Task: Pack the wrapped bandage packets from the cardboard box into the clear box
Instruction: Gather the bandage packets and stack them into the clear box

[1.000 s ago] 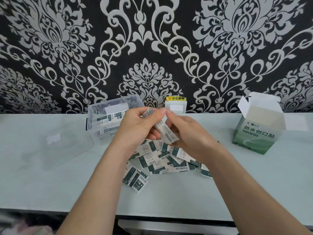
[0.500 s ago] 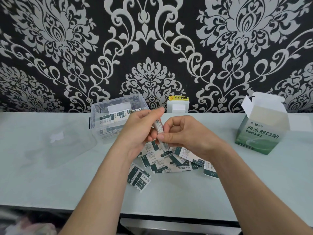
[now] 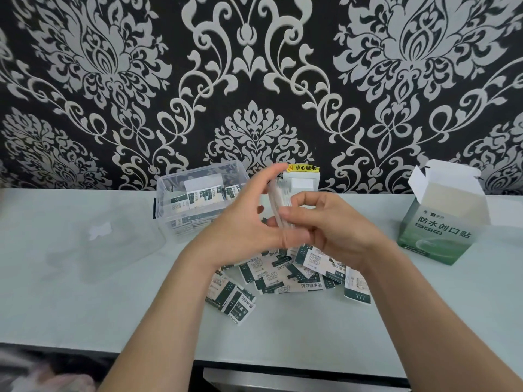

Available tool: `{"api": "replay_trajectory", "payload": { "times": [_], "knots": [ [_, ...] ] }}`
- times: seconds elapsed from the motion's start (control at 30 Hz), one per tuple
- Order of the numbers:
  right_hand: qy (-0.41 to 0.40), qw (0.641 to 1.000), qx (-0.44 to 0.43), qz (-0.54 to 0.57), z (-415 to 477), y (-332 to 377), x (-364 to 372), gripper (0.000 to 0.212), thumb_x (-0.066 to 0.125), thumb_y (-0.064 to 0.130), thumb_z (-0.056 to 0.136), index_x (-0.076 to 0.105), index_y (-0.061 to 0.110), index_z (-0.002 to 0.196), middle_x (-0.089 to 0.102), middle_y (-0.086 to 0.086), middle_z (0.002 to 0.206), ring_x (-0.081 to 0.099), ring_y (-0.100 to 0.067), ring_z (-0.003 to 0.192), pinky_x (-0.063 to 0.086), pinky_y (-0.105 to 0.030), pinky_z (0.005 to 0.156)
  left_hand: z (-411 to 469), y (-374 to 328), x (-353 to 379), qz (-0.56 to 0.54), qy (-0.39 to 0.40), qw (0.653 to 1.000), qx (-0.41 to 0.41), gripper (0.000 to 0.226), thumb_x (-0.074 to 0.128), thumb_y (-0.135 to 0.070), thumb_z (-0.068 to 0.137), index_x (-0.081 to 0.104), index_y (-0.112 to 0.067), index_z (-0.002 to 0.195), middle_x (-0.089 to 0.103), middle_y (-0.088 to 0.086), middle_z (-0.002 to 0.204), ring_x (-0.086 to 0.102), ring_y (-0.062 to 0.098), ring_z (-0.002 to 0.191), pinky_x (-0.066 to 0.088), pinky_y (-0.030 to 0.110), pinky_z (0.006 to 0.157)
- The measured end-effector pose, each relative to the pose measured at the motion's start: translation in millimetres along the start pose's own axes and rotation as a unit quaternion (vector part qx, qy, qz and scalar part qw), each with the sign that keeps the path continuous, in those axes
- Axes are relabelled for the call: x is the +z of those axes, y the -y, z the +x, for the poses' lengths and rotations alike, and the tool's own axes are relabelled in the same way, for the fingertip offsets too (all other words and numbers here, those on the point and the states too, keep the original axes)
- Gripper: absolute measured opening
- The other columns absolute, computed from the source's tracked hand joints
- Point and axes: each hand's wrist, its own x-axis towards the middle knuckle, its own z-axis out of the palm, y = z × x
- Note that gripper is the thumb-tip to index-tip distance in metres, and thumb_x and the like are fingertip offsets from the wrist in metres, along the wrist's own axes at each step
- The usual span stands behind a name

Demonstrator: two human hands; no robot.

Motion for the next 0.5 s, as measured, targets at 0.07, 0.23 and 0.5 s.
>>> {"api": "replay_trajectory", "payload": {
  "times": [0.07,0.23,0.5],
  "knots": [
    [0.015,1.0,0.014,0.009,-1,0,-4,0.025,0.075,0.015,0.07,0.057,0.007,0.085,0.072,-0.023,0.09,0.072,-0.028,0.08,0.056,-0.033,0.077,-1,2,5,0.064,0.055,0.996,0.002,0.102,0.089,-0.044,0.059,0.026,-0.058,0.138,0.026,-0.025,0.147,0.037,-0.007,0.126,0.036,0.013,0.095],
    [0.05,0.998,0.037,0.033,-2,1,-8,0.048,0.072,0.011,0.074,0.058,-0.009,0.115,0.07,-0.022,0.091,0.073,-0.024,0.077,0.058,-0.026,0.06,0,8,14,0.166,-0.023,0.983,0.07,0.074,0.086,-0.032,0.064,0.044,-0.049,0.123,0.039,-0.023,0.129,0.04,-0.006,0.119,0.036,0.016,0.092],
    [0.07,0.995,0.026,0.064,-4,1,-6,0.058,0.071,0.007,0.077,0.049,-0.01,0.128,0.071,-0.021,0.095,0.072,-0.024,0.08,0.059,-0.029,0.063,0,3,12,0.158,-0.023,0.984,0.08,0.063,0.084,-0.029,0.064,0.05,-0.044,0.114,0.038,-0.021,0.121,0.047,-0.008,0.108,0.042,0.014,0.085]
  ]
}}
